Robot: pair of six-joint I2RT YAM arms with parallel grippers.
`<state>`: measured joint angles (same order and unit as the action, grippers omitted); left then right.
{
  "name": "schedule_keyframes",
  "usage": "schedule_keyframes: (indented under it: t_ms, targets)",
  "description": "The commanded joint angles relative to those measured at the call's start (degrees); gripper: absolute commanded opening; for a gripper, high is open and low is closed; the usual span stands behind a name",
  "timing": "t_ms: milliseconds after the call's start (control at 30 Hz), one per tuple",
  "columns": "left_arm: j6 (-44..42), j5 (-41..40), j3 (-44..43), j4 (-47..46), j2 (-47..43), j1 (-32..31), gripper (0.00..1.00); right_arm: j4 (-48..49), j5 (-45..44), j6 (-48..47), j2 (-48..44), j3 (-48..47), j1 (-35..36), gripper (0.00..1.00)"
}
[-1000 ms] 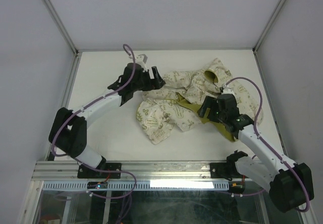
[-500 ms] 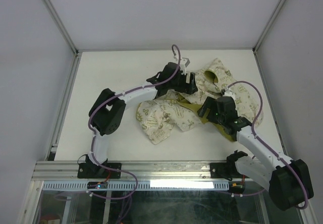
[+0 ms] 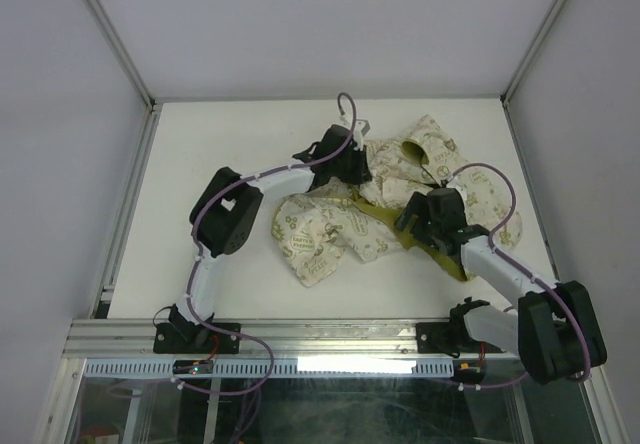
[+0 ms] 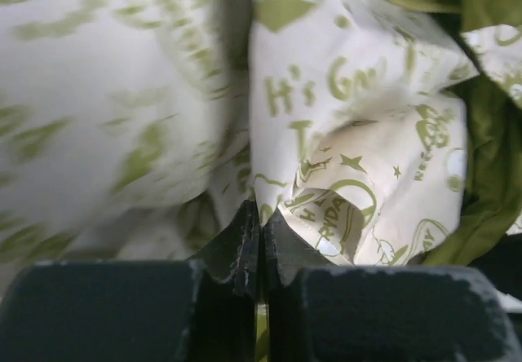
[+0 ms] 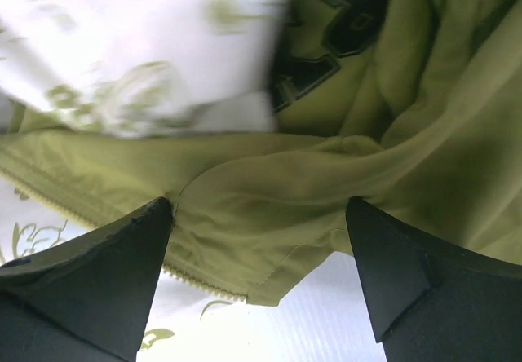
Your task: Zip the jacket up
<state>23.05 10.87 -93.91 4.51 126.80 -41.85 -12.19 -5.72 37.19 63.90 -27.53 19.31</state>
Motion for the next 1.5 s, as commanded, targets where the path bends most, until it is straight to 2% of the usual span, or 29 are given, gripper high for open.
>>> schedule_keyframes:
  t_ms: [0, 333, 567, 667, 767, 867, 1100, 1300, 1400, 1467]
  targets:
    - [-0.32, -3.22, 7.13, -2.94, -10.47, 6.99, 0.0, 3.63, 0.85, 0.6, 2.88, -2.16, -4.42, 0.92]
    - [3.8, -14.02, 30.93, 0.64, -35.65, 20.28, 0.0, 5.32, 1.06, -3.44, 15.73, -12.52, -14.52, 0.94]
    - [7.86, -24.21, 42.0, 2.71, -51.78, 23.19, 0.0, 1.58, 1.7, -7.87, 33.36, -33.67, -18.6, 0.93]
    - [8.5, -27.31, 44.34, 3.4, -56.49, 23.26, 0.0, -2.29, 6.26, -10.97, 36.39, -40.95, -18.07, 0.89]
    - [8.76, -29.52, 45.46, 3.95, -59.36, 23.25, 0.0, -2.12, 10.59, -12.7, 32.75, -40.25, -14.95, 0.89]
    - [9.23, -27.27, 45.83, 4.09, -60.88, 23.25, 0.0, -1.33, 13.24, -12.55, 27.78, -36.52, -10.62, 0.89]
    - [10.83, -21.78, 47.79, 3.96, -62.6, 23.29, 0.0, 2.32, 14.1, -7.07, 22.0, -27.24, 5.11, 0.89]
    - [11.8, -18.21, 48.84, 3.13, -63.88, 23.3, 0.0, 5.33, 16.55, -4.58, 27.1, -27.42, 17.23, 0.85]
    - [12.36, -16.84, 49.54, 2.67, -65.04, 23.3, 0.0, 5.41, 15.41, -3.94, 31.14, -28.15, 18.57, 0.81]
    - [12.22, -16.59, 50.21, 2.56, -65.91, 23.3, 0.0, 3.19, 10.63, -4.16, 33.97, -29.25, 18.04, 0.79]
